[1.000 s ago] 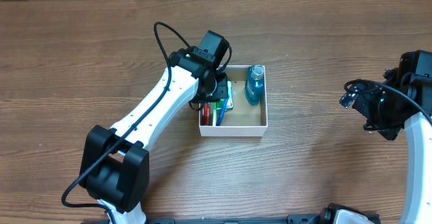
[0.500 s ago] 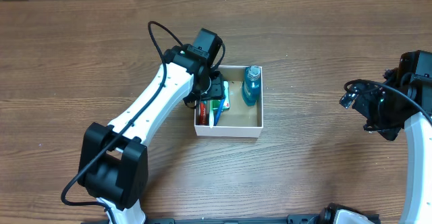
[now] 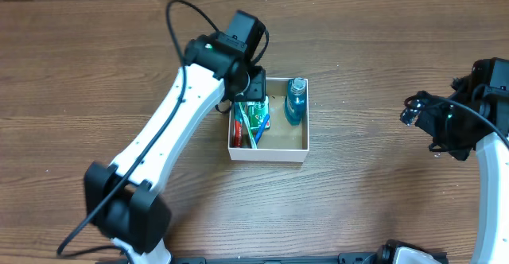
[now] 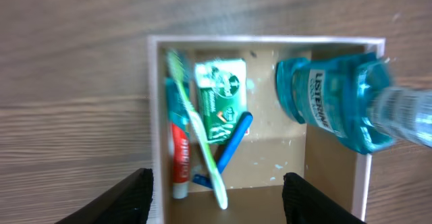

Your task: Pack container

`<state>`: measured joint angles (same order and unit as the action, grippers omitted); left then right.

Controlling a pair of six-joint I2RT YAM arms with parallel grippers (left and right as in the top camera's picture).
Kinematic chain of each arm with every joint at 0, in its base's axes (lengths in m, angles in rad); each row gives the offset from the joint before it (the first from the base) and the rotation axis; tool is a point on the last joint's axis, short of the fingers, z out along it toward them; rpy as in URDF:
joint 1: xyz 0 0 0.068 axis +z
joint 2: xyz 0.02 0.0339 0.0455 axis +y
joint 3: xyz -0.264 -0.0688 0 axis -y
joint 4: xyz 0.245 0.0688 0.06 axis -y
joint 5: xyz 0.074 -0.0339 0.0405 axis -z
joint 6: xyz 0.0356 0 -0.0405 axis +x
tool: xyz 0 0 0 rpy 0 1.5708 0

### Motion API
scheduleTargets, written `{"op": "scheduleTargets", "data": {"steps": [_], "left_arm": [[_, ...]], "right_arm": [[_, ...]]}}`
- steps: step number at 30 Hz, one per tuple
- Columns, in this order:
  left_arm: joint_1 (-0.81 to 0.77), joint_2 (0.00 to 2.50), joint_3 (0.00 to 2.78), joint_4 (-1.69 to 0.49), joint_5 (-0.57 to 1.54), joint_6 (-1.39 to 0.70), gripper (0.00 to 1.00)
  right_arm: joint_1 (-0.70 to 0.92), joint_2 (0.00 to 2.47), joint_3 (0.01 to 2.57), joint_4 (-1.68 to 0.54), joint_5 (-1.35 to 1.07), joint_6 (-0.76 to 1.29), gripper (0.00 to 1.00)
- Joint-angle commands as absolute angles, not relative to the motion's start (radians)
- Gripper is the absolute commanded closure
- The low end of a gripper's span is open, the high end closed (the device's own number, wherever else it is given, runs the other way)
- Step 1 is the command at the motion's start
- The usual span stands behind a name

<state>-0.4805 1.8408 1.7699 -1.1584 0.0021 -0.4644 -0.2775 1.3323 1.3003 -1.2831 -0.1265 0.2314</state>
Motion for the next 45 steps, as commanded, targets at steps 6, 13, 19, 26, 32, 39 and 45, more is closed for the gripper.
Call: {"op": "scheduleTargets", "data": {"steps": [6, 13, 19, 26, 32, 39, 45], "left_arm": [[-0.154, 1.545, 1.813, -1.252, -0.239, -0.402, 0.25], [0.102, 1.612, 1.805, -1.267, -0.111, -0.321, 0.00], [0.116, 1.560, 1.799, -1.304, -0.065, -0.235, 0.00], [0.115, 1.006, 1.254, -1.047, 0.044, -0.210, 0.00], [0.115, 0.456, 0.827, -1.038, 0.045, -0.318, 0.00], [0.115, 0.384, 0.781, -1.056, 0.044, -0.321, 0.00], [0.115, 0.384, 0.781, -1.093, 0.045, -0.321, 0.00]], "right_arm": [[0.056, 1.333, 1.397, -0.987, -0.023, 0.155, 0.00], [0.072, 1.405, 1.396, -0.836, -0.023, 0.144, 0.00], [0.072, 1.332, 1.391, -0.925, 0.041, 0.237, 0.00], [0.072, 0.892, 1.056, -0.848, 0.079, 0.287, 0.00], [0.072, 0.551, 0.837, -1.023, 0.088, 0.370, 0.00], [0.072, 0.553, 0.837, -1.058, 0.070, 0.371, 0.00], [0.072, 0.553, 0.837, -1.058, 0.070, 0.371, 0.00]]}}
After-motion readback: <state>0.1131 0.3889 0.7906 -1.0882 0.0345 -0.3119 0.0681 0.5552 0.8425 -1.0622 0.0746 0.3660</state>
